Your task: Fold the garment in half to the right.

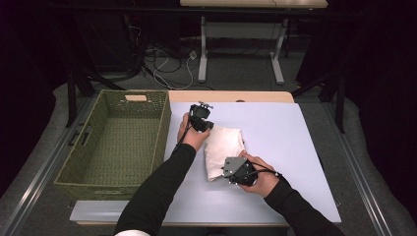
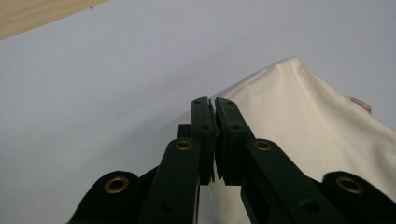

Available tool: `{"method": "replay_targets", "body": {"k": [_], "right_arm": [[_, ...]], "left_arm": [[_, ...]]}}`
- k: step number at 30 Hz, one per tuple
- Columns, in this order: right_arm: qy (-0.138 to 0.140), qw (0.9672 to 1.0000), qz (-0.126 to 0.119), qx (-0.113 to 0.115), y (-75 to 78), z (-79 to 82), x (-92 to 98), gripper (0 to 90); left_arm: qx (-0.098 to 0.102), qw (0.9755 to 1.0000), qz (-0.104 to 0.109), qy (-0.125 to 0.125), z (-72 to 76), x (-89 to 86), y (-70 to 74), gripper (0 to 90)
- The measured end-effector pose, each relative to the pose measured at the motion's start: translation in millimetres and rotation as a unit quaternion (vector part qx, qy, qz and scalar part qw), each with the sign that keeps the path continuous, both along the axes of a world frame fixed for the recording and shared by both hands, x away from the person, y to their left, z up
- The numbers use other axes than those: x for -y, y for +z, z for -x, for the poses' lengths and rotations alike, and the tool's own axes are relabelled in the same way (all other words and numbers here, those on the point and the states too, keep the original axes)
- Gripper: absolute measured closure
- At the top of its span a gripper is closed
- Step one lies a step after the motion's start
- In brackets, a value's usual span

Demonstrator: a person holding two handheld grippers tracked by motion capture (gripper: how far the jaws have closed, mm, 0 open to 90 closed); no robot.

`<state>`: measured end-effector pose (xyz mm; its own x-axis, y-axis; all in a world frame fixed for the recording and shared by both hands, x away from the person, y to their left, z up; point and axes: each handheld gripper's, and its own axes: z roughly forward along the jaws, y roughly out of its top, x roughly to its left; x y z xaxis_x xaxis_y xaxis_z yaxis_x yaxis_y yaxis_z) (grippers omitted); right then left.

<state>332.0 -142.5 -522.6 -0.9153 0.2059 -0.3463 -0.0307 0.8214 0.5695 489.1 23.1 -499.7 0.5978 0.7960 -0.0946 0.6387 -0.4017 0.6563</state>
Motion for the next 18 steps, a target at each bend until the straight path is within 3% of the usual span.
{"method": "replay_targets", "body": {"k": [10,15,18], "right_arm": [[0.014,0.9998,-0.007,0.015,13.9,8.2,-3.8,78.6],[0.022,0.9991,-0.013,0.034,23.8,13.7,-7.2,78.6],[0.035,0.9975,-0.014,0.06,29.6,18.1,-9.1,78.6]], "left_arm": [[0.004,0.9999,0.012,0.006,11.8,-1.8,15.7,86.7],[0.004,0.9997,0.019,0.011,20.1,-5.1,26.6,86.7],[0.007,0.9997,0.02,0.012,25.5,-6.9,33.8,86.7]]}}
